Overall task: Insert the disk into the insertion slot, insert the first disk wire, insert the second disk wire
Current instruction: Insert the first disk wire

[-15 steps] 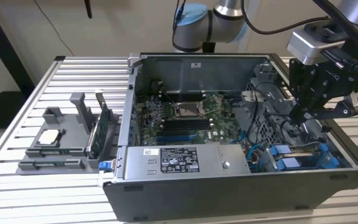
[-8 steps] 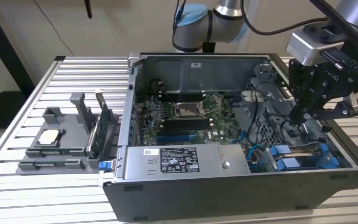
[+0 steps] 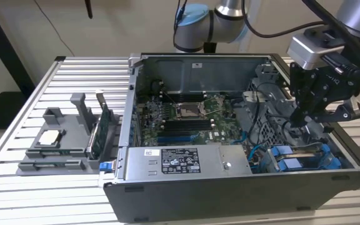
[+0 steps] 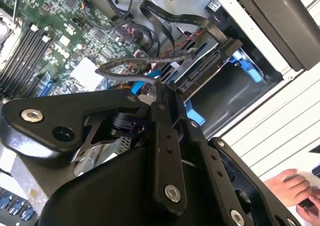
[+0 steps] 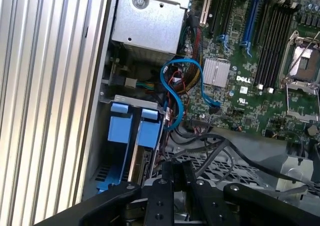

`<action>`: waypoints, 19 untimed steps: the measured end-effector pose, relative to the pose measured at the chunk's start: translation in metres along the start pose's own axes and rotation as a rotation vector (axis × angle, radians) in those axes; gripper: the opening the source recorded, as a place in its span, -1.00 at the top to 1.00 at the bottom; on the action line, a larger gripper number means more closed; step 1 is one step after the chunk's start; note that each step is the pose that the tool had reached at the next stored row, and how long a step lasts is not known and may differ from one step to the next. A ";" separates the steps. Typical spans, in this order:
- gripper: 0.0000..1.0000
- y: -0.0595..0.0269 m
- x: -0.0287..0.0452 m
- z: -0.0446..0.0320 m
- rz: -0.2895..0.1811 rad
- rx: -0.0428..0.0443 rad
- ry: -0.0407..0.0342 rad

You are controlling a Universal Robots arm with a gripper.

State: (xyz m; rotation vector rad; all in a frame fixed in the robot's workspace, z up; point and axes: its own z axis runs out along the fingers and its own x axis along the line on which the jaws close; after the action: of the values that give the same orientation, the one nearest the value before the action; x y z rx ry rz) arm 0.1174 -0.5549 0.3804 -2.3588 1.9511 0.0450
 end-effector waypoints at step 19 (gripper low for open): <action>0.62 -0.0108 0.0047 0.0095 0.000 -0.0056 0.0027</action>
State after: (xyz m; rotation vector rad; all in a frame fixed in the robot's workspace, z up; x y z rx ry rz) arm 0.1292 -0.5567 0.3710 -2.3633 1.9551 0.0474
